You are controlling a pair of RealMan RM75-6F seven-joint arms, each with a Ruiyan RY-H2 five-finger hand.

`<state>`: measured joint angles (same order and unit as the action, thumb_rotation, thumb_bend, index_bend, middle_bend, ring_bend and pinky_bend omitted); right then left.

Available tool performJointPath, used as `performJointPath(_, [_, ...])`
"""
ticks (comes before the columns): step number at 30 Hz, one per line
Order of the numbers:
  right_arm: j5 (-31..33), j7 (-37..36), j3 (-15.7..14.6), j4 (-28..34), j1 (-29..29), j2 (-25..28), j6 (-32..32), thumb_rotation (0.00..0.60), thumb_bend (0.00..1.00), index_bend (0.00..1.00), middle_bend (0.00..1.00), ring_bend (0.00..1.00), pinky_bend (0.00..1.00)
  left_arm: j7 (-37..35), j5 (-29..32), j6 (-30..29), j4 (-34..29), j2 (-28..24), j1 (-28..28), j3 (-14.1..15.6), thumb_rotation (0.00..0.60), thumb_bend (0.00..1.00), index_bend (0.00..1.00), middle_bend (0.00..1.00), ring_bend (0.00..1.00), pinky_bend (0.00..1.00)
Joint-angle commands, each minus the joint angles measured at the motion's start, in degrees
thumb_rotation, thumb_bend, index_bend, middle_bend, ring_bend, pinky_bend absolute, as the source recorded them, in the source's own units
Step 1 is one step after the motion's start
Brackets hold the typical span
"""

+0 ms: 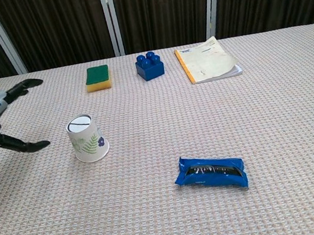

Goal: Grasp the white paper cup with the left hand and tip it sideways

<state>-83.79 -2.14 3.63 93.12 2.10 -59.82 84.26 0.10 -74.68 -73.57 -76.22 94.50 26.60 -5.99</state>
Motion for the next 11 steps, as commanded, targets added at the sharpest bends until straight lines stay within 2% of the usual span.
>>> performJointPath(1, [0.5, 1.1, 0.5, -0.5, 0.2, -0.8, 0.3, 0.600, 0.00, 0.00, 0.00, 0.00, 0.00, 14.5, -2.9, -10.8, -6.1, -7.1, -6.8, 3.7, 0.600, 0.13, 0.00, 0.00, 0.00, 0.00])
performJointPath(3, [0.6, 2.0, 0.7, -1.0, 0.2, -1.6, 0.6, 0.600, 0.00, 0.00, 0.00, 0.00, 0.00, 18.9, -4.1, -15.7, -10.1, -9.7, -10.0, 5.3, 0.600, 0.13, 0.00, 0.00, 0.00, 0.00])
performJointPath(7, [-0.2, 2.4, 0.7, -1.4, 0.0, -2.3, 1.8, 0.600, 0.00, 0.00, 0.00, 0.00, 0.00, 20.3, -5.7, -19.3, -16.4, -14.4, -13.6, 7.1, 0.600, 0.13, 0.00, 0.00, 0.00, 0.00])
performJointPath(11, [-0.6, 2.4, 1.1, -2.0, 0.2, -3.1, 2.4, 0.600, 0.00, 0.00, 0.00, 0.00, 0.00, 20.4, -7.8, -21.5, -17.6, -16.4, -15.8, 8.3, 0.600, 0.13, 0.00, 0.00, 0.00, 0.00])
